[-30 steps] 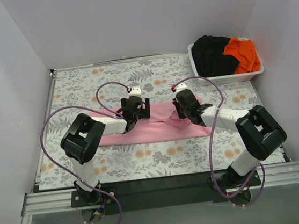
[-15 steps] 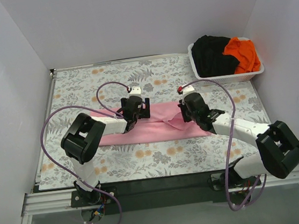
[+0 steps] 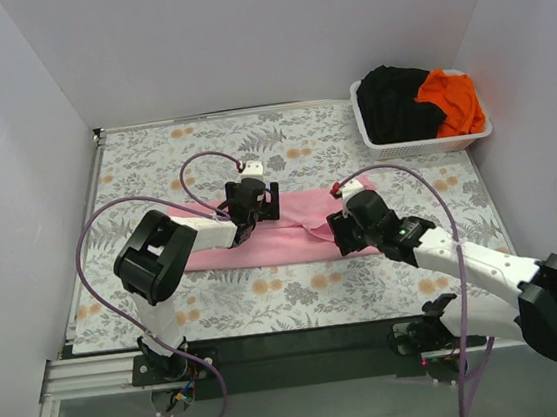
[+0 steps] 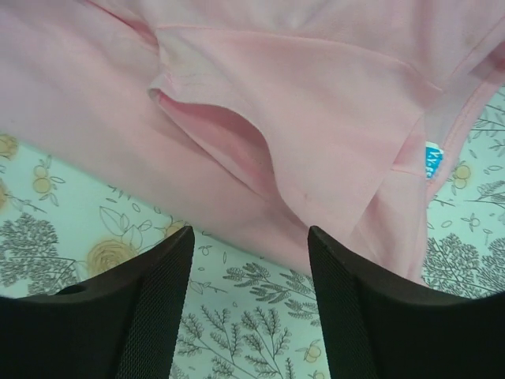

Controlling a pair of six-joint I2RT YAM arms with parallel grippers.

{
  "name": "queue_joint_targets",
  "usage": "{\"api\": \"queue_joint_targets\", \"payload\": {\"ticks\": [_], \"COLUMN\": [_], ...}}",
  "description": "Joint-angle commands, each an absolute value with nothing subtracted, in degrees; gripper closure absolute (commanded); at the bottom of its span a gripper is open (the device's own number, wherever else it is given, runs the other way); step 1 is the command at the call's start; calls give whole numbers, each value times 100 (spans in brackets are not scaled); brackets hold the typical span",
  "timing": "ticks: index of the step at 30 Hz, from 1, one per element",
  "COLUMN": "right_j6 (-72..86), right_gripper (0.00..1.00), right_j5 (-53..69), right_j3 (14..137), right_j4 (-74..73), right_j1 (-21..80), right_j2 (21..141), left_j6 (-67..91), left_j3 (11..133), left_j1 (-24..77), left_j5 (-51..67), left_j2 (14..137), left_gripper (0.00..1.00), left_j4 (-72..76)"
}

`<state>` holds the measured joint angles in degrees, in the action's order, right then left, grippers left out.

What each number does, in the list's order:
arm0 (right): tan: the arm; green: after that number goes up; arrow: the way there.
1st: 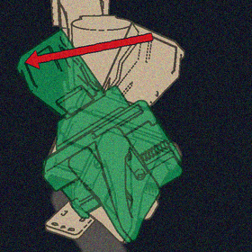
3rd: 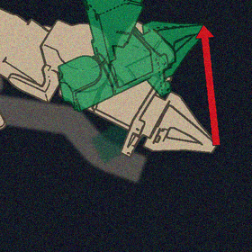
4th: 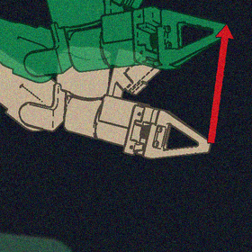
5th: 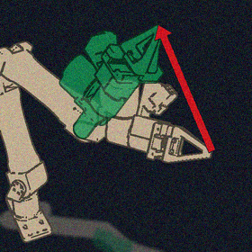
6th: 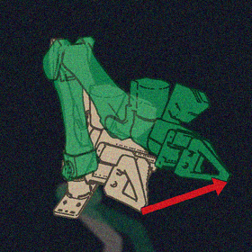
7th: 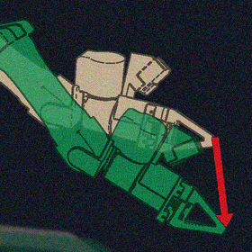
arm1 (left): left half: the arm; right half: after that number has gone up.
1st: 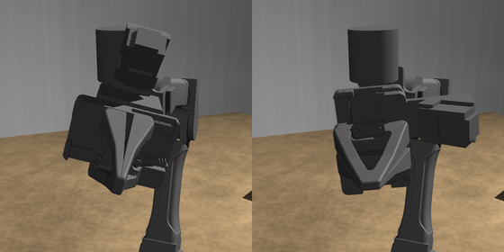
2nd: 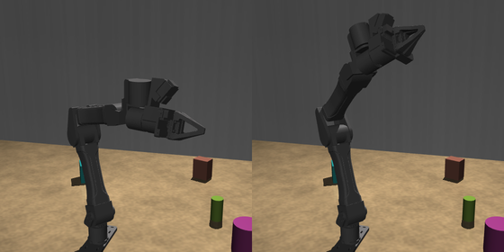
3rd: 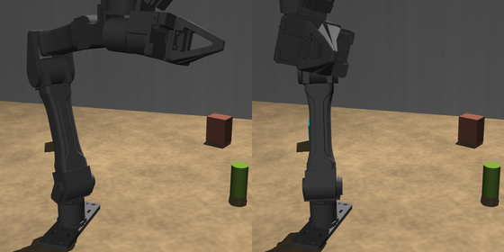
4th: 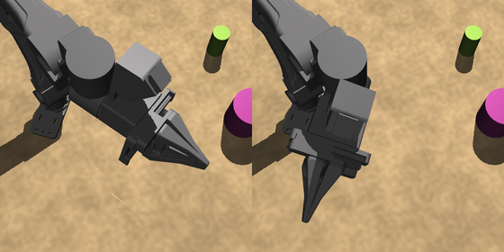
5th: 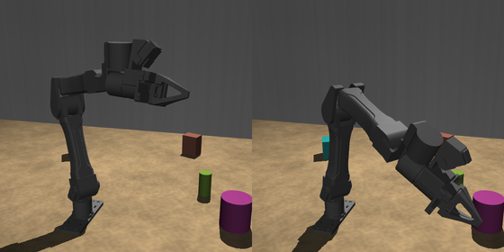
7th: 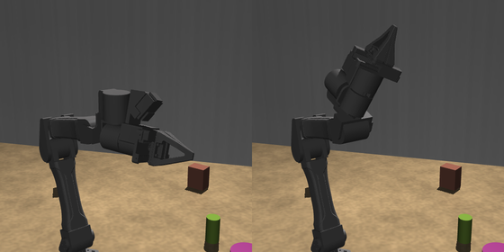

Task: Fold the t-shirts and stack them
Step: Fold the tshirt

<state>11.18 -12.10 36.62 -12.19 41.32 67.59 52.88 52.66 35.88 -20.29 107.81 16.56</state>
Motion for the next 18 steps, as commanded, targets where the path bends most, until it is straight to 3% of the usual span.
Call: {"api": "queue_joint_targets", "payload": {"ticks": [1, 6, 18], "right_j6": [1195, 1301, 1011], "right_gripper": [45, 45, 56], "right_j5": [-1248, -1669, -1670], "right_j3": [3674, 3946, 4763], "right_j4": [-1520, -1380, 219], "right_j1": [4175, 4166, 4078], "right_j2": [5892, 5695, 7917], "left_j6": [5300, 5282, 5326], "left_j3": [5273, 5317, 5194], "left_j1": [3586, 3586, 3586], "left_j5": [-2153, -2188, -2241], "left_j2": [10863, 10828, 10723], "left_gripper": [20, 20, 20], "left_j4": [1187, 1169, 1125]}}
